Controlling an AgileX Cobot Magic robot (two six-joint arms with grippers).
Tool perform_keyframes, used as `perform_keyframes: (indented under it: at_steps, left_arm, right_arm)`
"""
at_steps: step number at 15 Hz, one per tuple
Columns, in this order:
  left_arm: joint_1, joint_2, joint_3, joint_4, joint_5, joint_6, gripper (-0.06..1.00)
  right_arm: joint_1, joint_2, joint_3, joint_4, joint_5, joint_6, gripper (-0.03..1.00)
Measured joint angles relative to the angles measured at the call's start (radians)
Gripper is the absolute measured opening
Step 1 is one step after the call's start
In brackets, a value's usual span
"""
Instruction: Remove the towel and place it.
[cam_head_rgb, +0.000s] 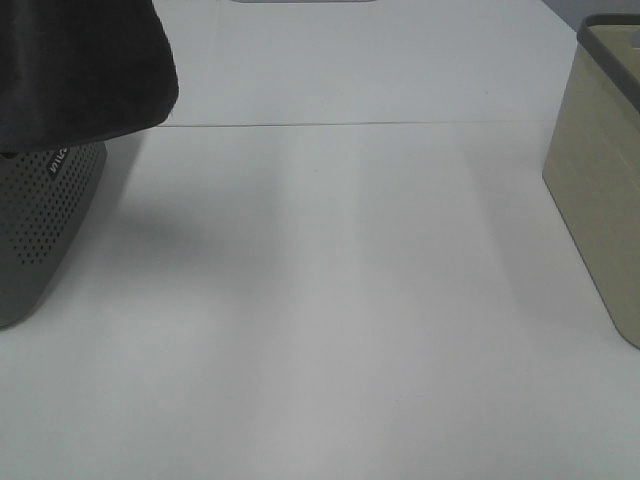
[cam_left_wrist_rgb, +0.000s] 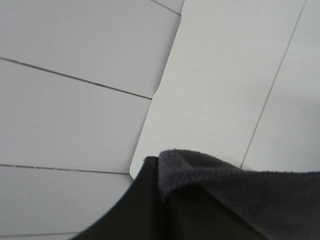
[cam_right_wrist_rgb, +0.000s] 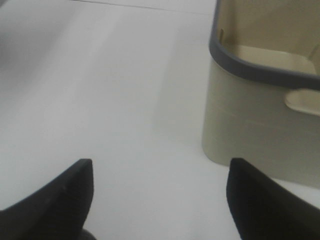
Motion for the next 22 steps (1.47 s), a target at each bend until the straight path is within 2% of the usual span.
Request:
perform_keyframes:
  at_steps: [1, 3, 4, 5, 6, 10, 11, 12, 13, 14, 16, 18, 20, 22]
  left_arm:
    - [-0.06, 0.017, 0.0, 0.0, 0.0, 0.003, 0.0]
    - [-0.125, 0.052, 0.0, 0.004, -0.005, 0.02, 0.0]
    - [-0.151, 0.066, 0.0, 0.01, -0.018, 0.023, 0.0]
    - [-0.159, 0.07, 0.0, 0.01, -0.027, 0.024, 0.0]
    - [-0.174, 0.074, 0.0, 0.01, -0.051, 0.024, 0.0]
    - [-0.194, 0.094, 0.0, -0.017, -0.117, 0.024, 0.0]
    - [-0.194, 0.107, 0.0, -0.046, -0.121, 0.024, 0.0]
    - [-0.194, 0.11, 0.0, -0.058, -0.126, 0.024, 0.0]
    - [-0.194, 0.114, 0.0, -0.078, -0.134, 0.024, 0.0]
    - [-0.194, 0.117, 0.0, -0.088, -0.151, 0.024, 0.0]
    - [-0.194, 0.128, 0.0, -0.096, -0.176, 0.024, 0.0]
    - [-0.198, 0.134, 0.0, -0.098, -0.182, 0.024, 0.0]
    - [-0.203, 0.134, 0.0, -0.099, -0.204, 0.024, 0.0]
    - [-0.203, 0.134, 0.0, -0.106, -0.207, 0.021, 0.0]
  right_arm:
    - [0.0, 0.09, -0.006, 0.143, -0.123, -0.137, 0.73]
    - [0.0, 0.246, -0.006, 0.364, -0.261, -0.358, 0.73]
    - [0.0, 0.316, -0.006, 0.475, -0.316, -0.478, 0.73]
    - [0.0, 0.347, -0.006, 0.527, -0.337, -0.531, 0.73]
    - [0.0, 0.424, -0.006, 0.662, -0.379, -0.678, 0.73]
    - [0.0, 0.696, -0.006, 1.206, -0.377, -1.33, 0.73]
    - [0.0, 0.836, -0.006, 1.445, -0.304, -1.622, 0.73]
    - [0.0, 0.864, -0.006, 1.497, -0.284, -1.672, 0.73]
    - [0.0, 0.934, -0.01, 1.594, -0.229, -1.783, 0.73]
    - [0.0, 0.992, -0.027, 1.631, -0.18, -1.841, 0.73]
    - [0.039, 1.101, -0.08, 1.651, -0.154, -1.879, 0.73]
    - [0.118, 1.166, -0.118, 1.656, -0.181, -1.879, 0.73]
    - [0.217, 1.227, -0.149, 1.659, -0.264, -1.879, 0.73]
    - [0.284, 1.25, -0.159, 1.659, -0.293, -1.878, 0.73]
